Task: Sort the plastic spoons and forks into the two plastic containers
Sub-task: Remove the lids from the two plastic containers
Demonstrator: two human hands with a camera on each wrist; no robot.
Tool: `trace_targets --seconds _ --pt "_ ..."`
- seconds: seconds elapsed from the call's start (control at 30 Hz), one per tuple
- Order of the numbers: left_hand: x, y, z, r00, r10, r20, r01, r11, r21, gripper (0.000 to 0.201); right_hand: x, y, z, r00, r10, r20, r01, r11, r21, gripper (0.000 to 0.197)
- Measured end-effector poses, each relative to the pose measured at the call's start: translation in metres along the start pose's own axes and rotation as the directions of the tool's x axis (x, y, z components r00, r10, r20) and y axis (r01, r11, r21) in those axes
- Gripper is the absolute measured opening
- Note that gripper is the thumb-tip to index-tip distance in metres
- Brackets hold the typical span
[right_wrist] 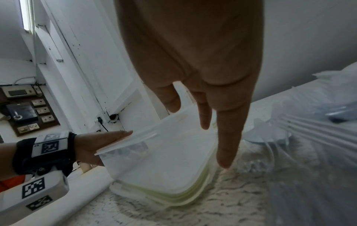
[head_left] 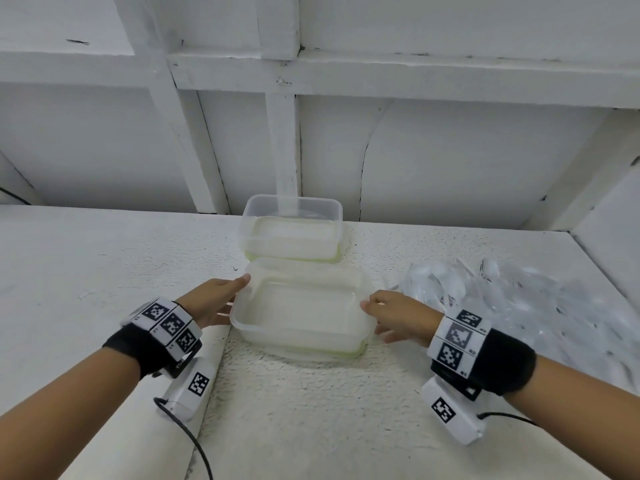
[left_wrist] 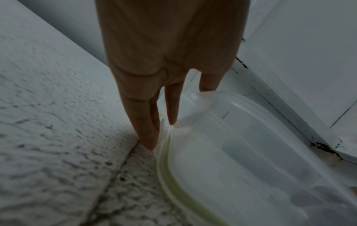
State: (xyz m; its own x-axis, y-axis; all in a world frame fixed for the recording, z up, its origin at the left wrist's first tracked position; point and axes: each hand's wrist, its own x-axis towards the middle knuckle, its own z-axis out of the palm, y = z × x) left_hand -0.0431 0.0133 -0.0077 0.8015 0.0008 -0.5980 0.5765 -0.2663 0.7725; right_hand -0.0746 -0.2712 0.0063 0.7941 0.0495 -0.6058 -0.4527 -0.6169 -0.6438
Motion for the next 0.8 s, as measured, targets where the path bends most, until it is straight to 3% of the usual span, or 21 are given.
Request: trace_targets --seconds 0.13,0.37,0.6,0.8 --pt "0.0 -0.001 -0.001 0.999 0.019 -0.042 -0.019 1.0 -0.015 0.04 0.005 -0.006 0.006 0.997 -0.029 -0.068 0.032 0.999 0.043 0.024" --pt "0.008 0.005 -0.014 0.993 0.005 -0.115 -0.01 0.999 -0.042 0.042 0.018 -0.025 0.013 0.991 -0.054 -0.125 0.066 0.993 0.094 0.02" --pt "0.012 -0.002 -0.022 0.991 -0.029 -0.129 0.023 0.999 -0.045 0.041 0.023 -0.024 0.019 0.994 -0.05 -0.092 0.063 0.988 0.14 0.037" --pt "0.014 0.002 -0.022 0.987 -0.049 -0.153 0.048 0.999 -0.006 0.045 0.02 -0.023 0.016 0.995 -0.068 -0.068 0.075 0.991 0.112 0.037"
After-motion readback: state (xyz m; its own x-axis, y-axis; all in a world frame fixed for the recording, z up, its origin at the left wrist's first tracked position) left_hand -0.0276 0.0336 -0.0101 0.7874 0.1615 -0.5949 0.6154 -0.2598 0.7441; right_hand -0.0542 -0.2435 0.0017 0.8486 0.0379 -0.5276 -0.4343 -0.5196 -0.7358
